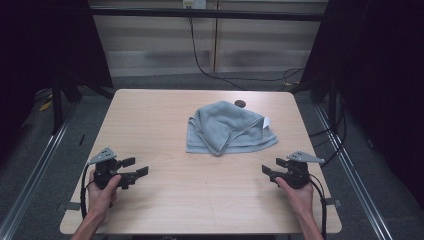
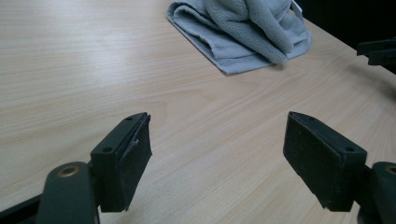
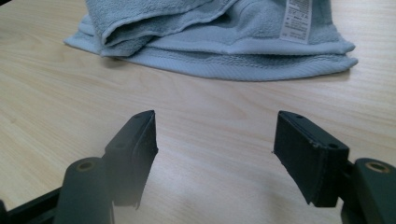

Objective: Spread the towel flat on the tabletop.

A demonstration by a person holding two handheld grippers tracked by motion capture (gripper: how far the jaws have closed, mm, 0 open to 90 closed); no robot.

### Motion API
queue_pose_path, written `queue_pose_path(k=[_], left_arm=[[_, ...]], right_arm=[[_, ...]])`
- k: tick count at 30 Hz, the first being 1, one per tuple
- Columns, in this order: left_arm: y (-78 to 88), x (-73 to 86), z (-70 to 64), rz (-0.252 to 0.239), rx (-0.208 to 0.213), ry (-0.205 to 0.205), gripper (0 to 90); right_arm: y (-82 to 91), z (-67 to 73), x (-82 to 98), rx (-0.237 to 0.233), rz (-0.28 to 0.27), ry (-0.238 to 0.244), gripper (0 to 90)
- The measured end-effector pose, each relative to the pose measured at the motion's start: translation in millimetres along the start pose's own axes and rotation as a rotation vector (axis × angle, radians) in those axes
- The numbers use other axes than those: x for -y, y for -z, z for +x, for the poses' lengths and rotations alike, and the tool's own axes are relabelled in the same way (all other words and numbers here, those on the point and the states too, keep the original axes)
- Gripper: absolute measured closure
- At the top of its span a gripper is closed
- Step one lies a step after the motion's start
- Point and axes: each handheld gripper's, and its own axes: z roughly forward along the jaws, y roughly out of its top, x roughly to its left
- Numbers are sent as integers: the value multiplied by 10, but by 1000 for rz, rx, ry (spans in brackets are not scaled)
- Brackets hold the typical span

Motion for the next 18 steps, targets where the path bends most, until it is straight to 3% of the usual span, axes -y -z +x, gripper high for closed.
queue_pose_path(k=[7,9,16,18], left_arm=[[-8,1,-12,7,6,-11,231],[-8,-12,-31,1,7,-21,231],[2,-19,-71,-1,11,-39,231],[-13,-12,-87,5,19,-40,230]], right_arm=[[-6,22,-11,-32,13,11,301],[8,56,-39,-63,15,6,308],[-14,156,-143,-92,36,38,290],[-37,187,-183,-80,53,67,290]])
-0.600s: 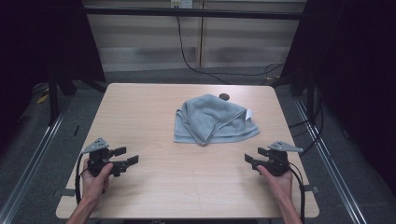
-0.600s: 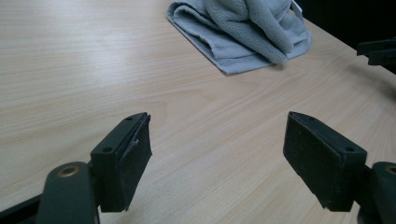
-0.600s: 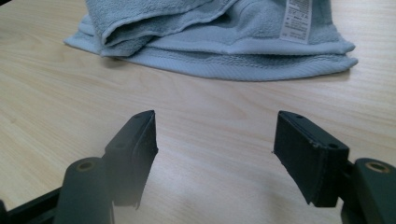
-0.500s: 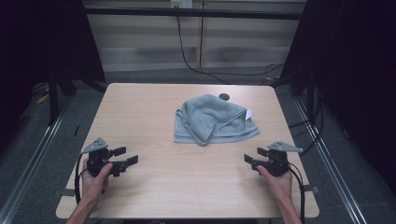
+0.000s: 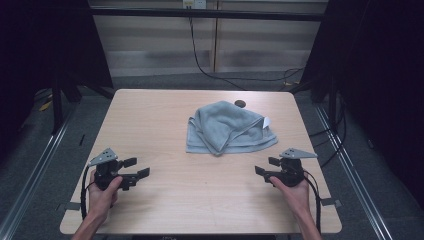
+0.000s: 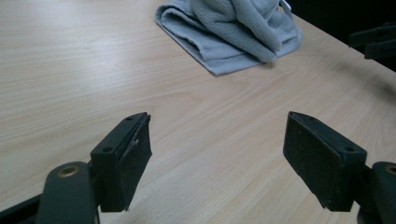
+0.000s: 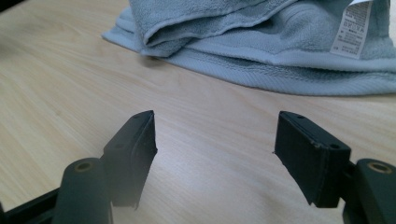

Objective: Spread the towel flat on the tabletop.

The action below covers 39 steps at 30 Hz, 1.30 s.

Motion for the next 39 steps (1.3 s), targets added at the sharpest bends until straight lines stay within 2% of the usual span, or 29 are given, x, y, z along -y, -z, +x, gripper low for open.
queue_pose_path(k=[4,6,10,13,16,19,20,22,23,26,29,33,39], left_arm=[[-40,17,4,32,3,-17,227],[-54,24,-16,45,11,-23,227],[-57,23,-35,39,14,-27,228],[-56,23,-32,43,13,-30,228],[-48,24,-13,45,5,-31,228],[-45,25,8,37,-2,-19,228],[-43,25,13,39,-5,-20,228],[-49,27,14,41,-7,-21,229],[-49,27,15,45,-6,-27,228],[-53,28,14,47,-5,-29,228],[-46,30,22,46,-8,-29,229],[-47,34,31,44,-9,-23,228],[-49,35,31,45,-3,-26,229]], right_arm=[[-53,8,-103,-27,6,-15,291],[-144,2,-248,-54,20,-9,255],[-227,-18,-408,-68,14,4,253],[-373,-65,-597,-86,19,18,233],[-450,-85,-675,-91,25,25,226],[-610,-113,-824,-97,64,53,211],[-610,-113,-824,-97,64,53,211],[-742,-117,-921,-111,93,82,209],[-789,-124,-948,-124,100,79,217],[-884,-146,-992,-148,116,68,249],[-1034,-179,-1064,-138,140,70,241],[-1103,-218,-1096,-128,156,78,248],[-1236,-333,-996,-108,206,70,250]])
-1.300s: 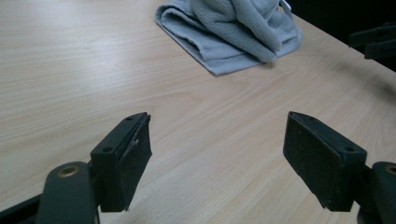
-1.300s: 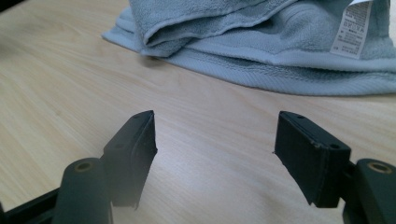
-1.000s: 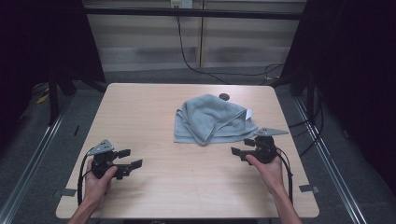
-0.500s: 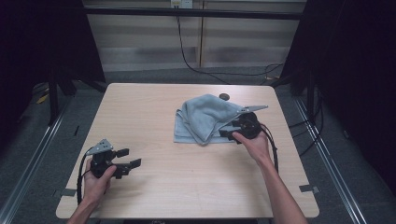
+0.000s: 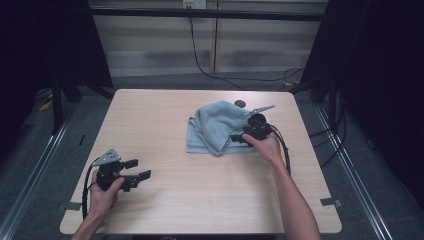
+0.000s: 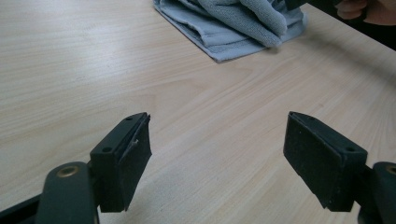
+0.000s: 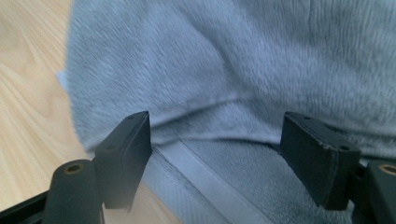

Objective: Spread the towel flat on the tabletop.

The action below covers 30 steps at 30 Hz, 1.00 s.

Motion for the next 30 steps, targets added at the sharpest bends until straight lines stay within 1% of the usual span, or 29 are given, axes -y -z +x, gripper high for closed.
queue_pose_path(k=[1,3,5,6,7,8,9,10,11,12,13,14,15,16,18,19,20,21,22,23,25,26,27,28,29,30], left_arm=[[-3,0,2,1,0,-1,229],[-11,2,3,3,-3,-2,229],[-14,3,1,7,-1,-4,229],[-14,3,0,7,1,-4,228],[-17,3,-1,7,0,-4,229],[-23,4,0,8,1,-4,229],[-31,5,-1,11,-1,-5,229],[-41,7,-10,15,1,-7,230],[-41,7,-10,15,1,-7,230],[-41,7,-17,15,5,-9,230],[-41,6,-25,14,6,-11,230],[-42,5,-29,13,6,-13,230],[-51,6,-30,17,5,-14,230],[-51,6,-30,17,5,-14,230],[-62,8,-29,22,6,-13,230],[-65,8,-29,22,7,-13,230],[-67,8,-30,22,8,-13,231],[-68,7,-33,22,8,-12,231],[-69,8,-34,22,8,-11,230],[-72,8,-36,21,8,-12,231],[-75,8,-36,23,6,-12,231],[-77,8,-38,23,6,-12,231],[-81,7,-38,25,5,-15,231],[-86,8,-40,29,6,-16,231],[-86,8,-40,29,6,-16,231],[-91,8,-42,30,8,-18,231]], right_arm=[[-42,-38,60,0,5,-12,259],[-72,-52,92,3,10,-18,261],[-151,-68,166,-7,49,-23,279],[-160,-53,201,13,28,-15,296],[-163,-43,222,23,10,-22,301],[-163,20,240,57,18,11,340],[-160,49,236,74,34,43,387],[-151,72,236,86,46,56,423],[-142,80,246,84,44,58,450],[-142,80,246,84,44,58,450],[-134,90,261,81,37,53,483],[-116,123,293,80,30,55,540],[-111,135,306,73,25,67,570],[-111,135,306,73,25,67,570],[-99,176,327,60,25,69,641],[-90,194,336,48,27,63,675],[-88,215,373,11,8,59,732],[-88,215,373,11,8,59,732],[-84,232,391,-2,3,54,744],[-84,285,418,-12,-4,67,757],[-81,349,439,-34,-2,75,763],[-81,349,439,-34,-2,75,763],[-81,384,451,-43,-2,85,765],[-80,465,482,-56,-8,102,766],[-80,465,482,-56,-8,102,766],[-72,551,504,-61,-2,129,767]])
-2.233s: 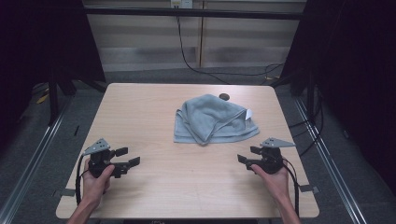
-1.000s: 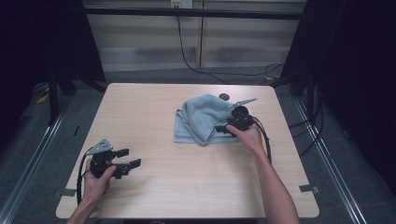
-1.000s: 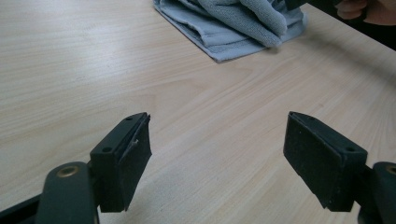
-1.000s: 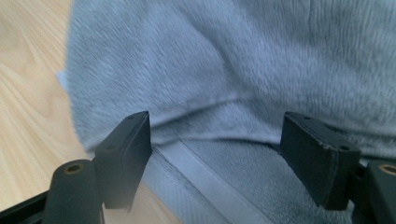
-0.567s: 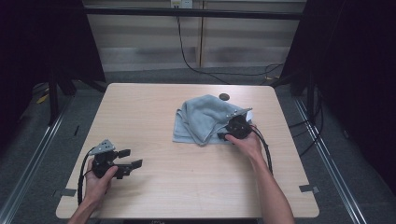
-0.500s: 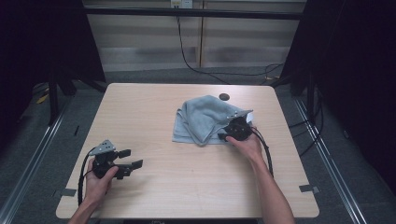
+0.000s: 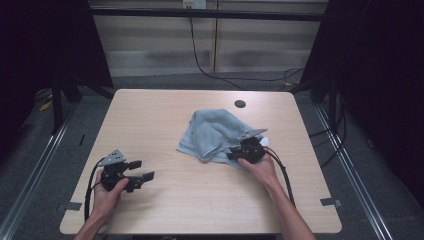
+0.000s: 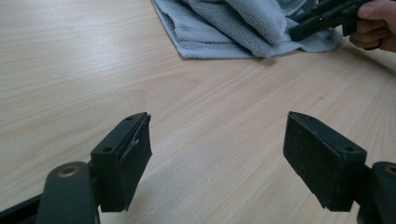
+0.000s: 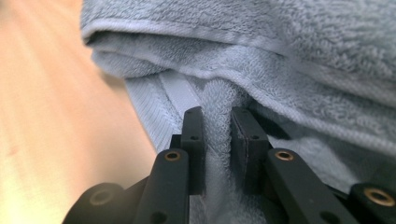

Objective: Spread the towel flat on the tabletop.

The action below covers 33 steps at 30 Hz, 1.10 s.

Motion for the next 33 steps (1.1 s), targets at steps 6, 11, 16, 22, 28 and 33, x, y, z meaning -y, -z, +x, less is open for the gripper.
queue_pose_path(k=[6,11,16,22,28,33], left_arm=[[-46,-16,-26,-5,-3,-2,236],[-68,-30,-62,-7,4,-6,239],[-127,-59,-146,-1,31,-15,240],[-240,-138,-279,0,72,-29,252],[-441,-253,-461,17,135,-63,381],[-621,-279,-557,76,119,-91,616]], right_arm=[[21,220,78,-51,-10,31,767],[36,348,136,-94,-21,48,768],[33,555,167,-168,-6,87,769],[44,693,200,-210,1,108,765],[83,760,223,-210,2,127,693],[102,737,231,-200,-7,124,694]])
